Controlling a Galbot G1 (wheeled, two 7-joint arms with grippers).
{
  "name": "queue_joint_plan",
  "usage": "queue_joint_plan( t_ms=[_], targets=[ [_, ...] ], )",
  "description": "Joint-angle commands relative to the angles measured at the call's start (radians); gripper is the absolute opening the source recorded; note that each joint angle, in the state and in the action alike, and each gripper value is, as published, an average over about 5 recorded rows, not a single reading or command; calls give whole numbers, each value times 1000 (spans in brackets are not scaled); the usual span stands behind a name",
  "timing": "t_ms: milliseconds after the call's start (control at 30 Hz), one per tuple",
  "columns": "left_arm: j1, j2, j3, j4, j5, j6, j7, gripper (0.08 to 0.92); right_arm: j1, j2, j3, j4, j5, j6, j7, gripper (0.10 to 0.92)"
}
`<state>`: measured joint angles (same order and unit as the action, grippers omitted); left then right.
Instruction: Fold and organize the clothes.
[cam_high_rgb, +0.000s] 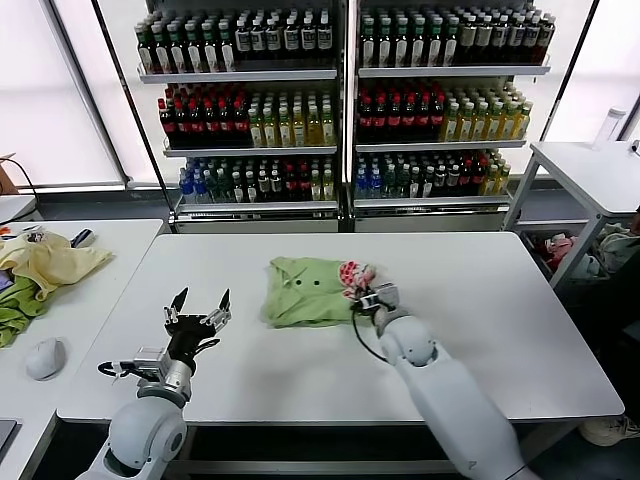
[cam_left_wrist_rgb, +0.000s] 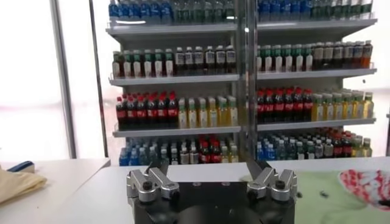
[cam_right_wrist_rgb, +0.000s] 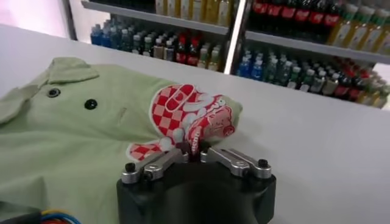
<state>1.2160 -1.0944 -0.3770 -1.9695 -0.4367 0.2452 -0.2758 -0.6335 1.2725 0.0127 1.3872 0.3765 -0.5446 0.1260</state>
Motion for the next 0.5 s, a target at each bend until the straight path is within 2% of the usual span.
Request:
queue_joint_plan(
  t_ms=[33,233,333,500],
  targets=[
    [-5,-14,13,-4,9,4,6,823,-30,-168,130,41,-128,129,-172,239],
    [13,-48,17,-27,35,3,14,823,-226,-191,221,235,-152,315,-56,412],
    [39,-69,14,-50,55,0,22,823,-375,-183,297,371,-133,351,-10,498],
    [85,-93,10,-87,92,-2,48,823,-617,-158,436,587,-133,360,-19,645]
  ],
)
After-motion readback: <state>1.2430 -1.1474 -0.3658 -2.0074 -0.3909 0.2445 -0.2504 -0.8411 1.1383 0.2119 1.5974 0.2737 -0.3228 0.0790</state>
